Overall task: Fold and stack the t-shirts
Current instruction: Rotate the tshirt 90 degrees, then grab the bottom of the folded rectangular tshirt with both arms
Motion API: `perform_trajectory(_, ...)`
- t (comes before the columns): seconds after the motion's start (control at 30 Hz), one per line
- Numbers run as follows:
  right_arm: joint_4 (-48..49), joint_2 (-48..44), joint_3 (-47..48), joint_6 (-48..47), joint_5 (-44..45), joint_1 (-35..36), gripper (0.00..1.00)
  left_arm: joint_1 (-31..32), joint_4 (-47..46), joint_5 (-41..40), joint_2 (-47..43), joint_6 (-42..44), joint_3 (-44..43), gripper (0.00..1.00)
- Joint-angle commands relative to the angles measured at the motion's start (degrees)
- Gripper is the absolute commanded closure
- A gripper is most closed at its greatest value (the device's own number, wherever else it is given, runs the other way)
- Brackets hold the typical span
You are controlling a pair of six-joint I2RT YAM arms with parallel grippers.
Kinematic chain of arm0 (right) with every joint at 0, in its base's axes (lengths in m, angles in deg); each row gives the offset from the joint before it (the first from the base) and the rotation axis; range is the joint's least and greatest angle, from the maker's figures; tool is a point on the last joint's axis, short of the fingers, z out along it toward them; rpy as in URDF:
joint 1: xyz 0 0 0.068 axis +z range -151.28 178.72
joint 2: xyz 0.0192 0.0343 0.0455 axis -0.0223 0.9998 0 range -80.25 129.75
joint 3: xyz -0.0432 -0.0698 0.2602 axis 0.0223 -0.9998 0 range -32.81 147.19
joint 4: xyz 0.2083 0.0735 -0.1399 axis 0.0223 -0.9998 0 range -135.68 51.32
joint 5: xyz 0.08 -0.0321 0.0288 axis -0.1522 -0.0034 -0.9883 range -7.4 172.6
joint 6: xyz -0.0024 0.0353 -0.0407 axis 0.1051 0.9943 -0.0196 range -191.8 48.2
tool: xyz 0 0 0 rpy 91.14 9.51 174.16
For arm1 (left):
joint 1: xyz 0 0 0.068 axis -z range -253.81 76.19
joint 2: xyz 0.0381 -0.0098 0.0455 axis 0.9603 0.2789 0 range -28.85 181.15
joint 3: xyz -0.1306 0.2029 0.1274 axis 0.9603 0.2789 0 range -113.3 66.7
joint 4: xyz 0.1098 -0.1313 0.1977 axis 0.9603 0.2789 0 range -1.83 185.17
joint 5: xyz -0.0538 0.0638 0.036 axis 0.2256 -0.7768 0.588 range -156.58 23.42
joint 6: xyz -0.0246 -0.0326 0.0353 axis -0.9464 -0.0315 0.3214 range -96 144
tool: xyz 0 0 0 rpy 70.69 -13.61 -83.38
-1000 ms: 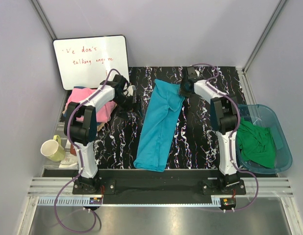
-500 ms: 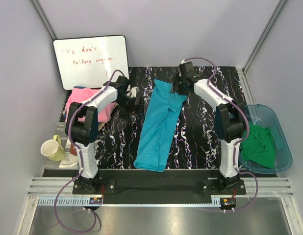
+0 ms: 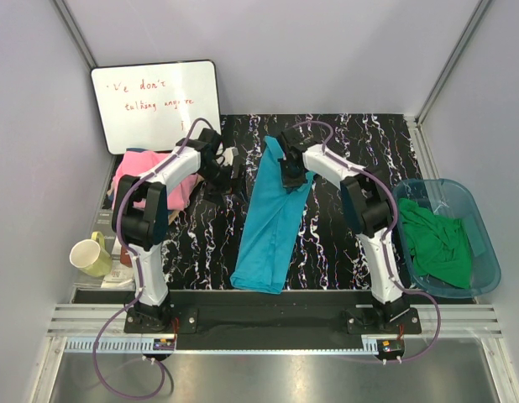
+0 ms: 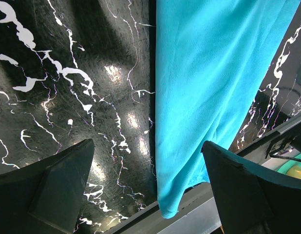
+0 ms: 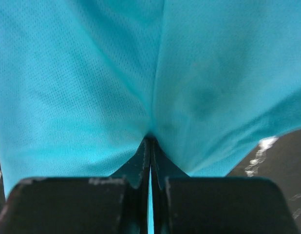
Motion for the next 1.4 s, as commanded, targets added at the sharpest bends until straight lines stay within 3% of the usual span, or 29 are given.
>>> perform_trajectory(0.0, -4.36, 5.37, 8.62, -1.68, 6.64, -0.34, 1.0, -0.01, -0.53, 0.9, -1.04, 0.58, -1.77, 0.01)
perform_trajectory(0.1, -7.18, 10.99, 17.13, -3.16, 9.02, -0.34, 1.0, -0.01, -0.53, 0.99, -0.77, 0.85, -1.86, 0.01)
perform_trajectory(0.33, -15.36, 29.18, 49.9, -8.09, 11.66, -0.52, 1.0, -0.01, -0.44, 2.21, -0.33, 0.85, -2.04, 0.01)
perform_trajectory(0.47, -15.27, 24.83, 46.53, -5.55, 12.28, -0.78, 1.0, -0.01, -0.18, 2.22, -1.47, 1.37, -1.78, 0.01)
perform_trajectory(0.53, -14.31, 16.08, 37.79, -5.37, 12.1, -0.69, 0.98, -0.09, -0.09, 2.74, -2.61, 1.03, -1.6, 0.01)
perform_trajectory(0.6, -10.9, 4.76, 29.94, -5.11, 12.45, -0.78, 0.79, -0.01, -0.18, 2.92, -3.76, -0.2, -0.64, 0.01)
perform_trajectory(0.67, -8.6, -3.02, 18.6, -3.54, 12.1, -0.87, 0.56, -0.1, -0.88, 3.71, -5.51, -1.52, 1.37, 0.01)
perform_trajectory(0.7, -6.76, -10.36, 15.17, -2.83, 10.8, -0.78, 0.38, -0.1, -1.23, 3.97, -6.22, -2.13, 2.26, 0.01)
perform_trajectory(0.77, -4.73, -17.17, 5.24, 0.15, 8.51, -1.04, 0.18, -0.1, -2.98, 5.29, -8.59, -3.45, 5.67, 0.01)
perform_trajectory(0.8, -3.07, -23.38, -1.32, 1.3, 5.89, -1.39, 0.0, -0.1, -5.25, 5.99, -9.47, -4.07, 7.09, 0.01)
perform_trajectory(0.97, 3.86, -38.8, -22.27, 14.03, -6.07, -3.59, 0.0, -0.01, -11.77, 8.63, -15.53, -10.12, 17.71, 0.01)
perform_trajectory(1.03, 8.0, -45.4, -35.27, 20.07, -13.89, -4.47, 0.0, -0.01, -16.07, 10.74, -18.07, -12.32, 22.8, 0.01)
perform_trajectory(1.2, 29.78, -56.38, -65.38, 37.05, -27.68, -4.47, 0.0, 0.17, -24.32, 12.49, -22.83, -18.57, 32.66, 0.02)
perform_trajectory(1.27, 35.85, -57.72, -70.88, 42.17, -29.03, -4.47, 0.0, 0.52, -25.58, 12.24, -24.59, -20.15, 36.71, 0.09)
perform_trajectory(1.37, 35.79, -58.43, -74.07, 41.92, -28.94, -4.3, 0.02, 1.66, -26.98, 10.13, -26.43, -21.56, 41.02, 0.18)
